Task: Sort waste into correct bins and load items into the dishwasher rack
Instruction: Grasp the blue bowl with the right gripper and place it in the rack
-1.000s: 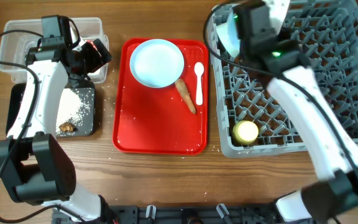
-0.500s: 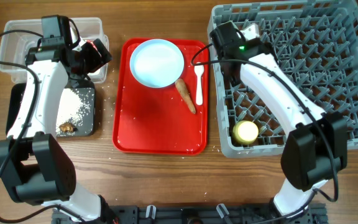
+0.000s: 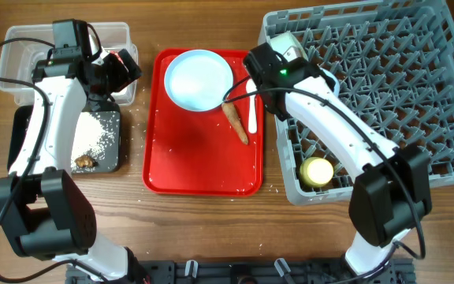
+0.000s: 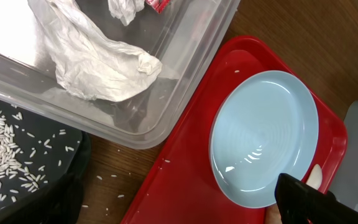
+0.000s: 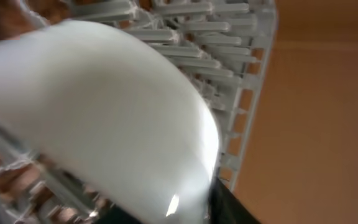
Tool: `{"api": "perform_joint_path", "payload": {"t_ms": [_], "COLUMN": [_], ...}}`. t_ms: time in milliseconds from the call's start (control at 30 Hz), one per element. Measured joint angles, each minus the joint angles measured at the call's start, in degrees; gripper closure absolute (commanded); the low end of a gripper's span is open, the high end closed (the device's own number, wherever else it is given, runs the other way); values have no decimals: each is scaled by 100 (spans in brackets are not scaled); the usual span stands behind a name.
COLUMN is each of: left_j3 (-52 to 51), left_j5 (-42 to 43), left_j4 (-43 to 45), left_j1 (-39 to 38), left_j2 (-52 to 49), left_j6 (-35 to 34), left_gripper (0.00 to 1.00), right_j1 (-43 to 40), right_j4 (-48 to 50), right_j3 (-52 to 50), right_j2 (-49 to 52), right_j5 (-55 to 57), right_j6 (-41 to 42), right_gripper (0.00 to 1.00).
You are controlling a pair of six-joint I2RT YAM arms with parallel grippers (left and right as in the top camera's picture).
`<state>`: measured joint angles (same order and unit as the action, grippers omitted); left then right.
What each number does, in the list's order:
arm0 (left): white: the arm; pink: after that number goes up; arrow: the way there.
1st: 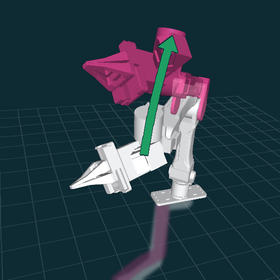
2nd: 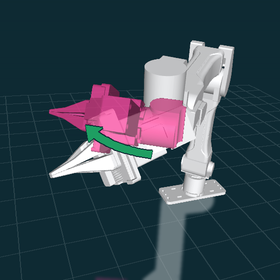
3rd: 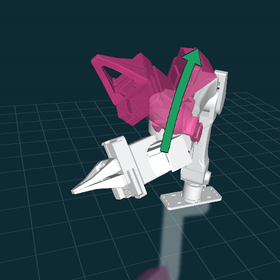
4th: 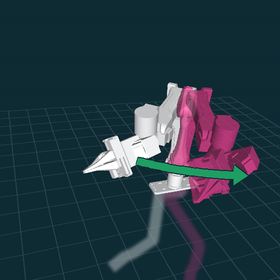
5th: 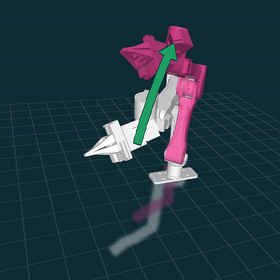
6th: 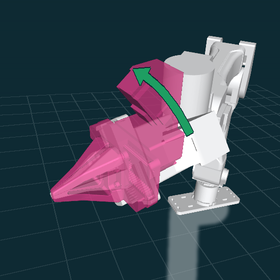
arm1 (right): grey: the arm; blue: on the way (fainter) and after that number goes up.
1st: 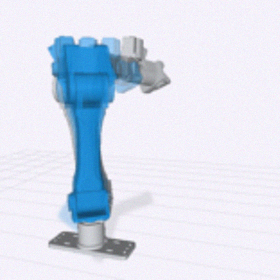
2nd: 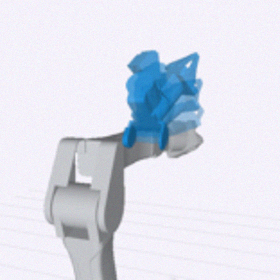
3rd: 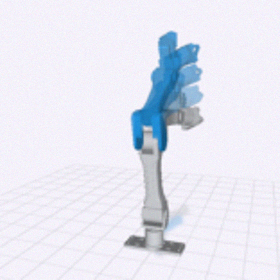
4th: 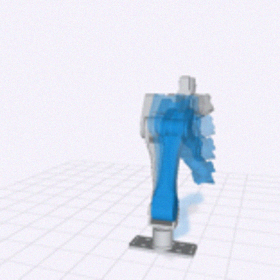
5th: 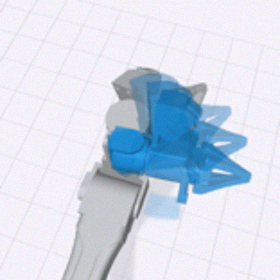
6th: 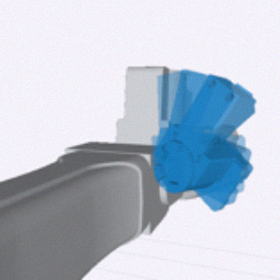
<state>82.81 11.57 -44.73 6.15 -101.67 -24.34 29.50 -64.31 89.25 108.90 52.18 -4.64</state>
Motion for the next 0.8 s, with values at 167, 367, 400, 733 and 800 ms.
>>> {"api": "perform_joint_path", "payload": {"t_ms": [167,367,400,733,800], "left_j3": [0,0,0,0,0], "left_j5": [0,0,0,0,-2], "left_j4": [-2,-2,-2,0,0], "left_j1": [0,0,0,0,0], "left_j2": [0,0,0,0,0], "left_j6": [0,0,0,0,0], "left_gripper": [0,0,0,0,0], "right_j1": [111,-46,-46,153,142], "right_j4": [225,555,603,1161,1443], "right_j3": [74,90,122,315,317], "right_j2": [-81,-46,-46,72,76], "right_j5": [-2522,-4207,-4586,-6347,-6389], "right_j6": [-74,-85,-96,214,400], "right_gripper": [43,14,0,0,0]}}
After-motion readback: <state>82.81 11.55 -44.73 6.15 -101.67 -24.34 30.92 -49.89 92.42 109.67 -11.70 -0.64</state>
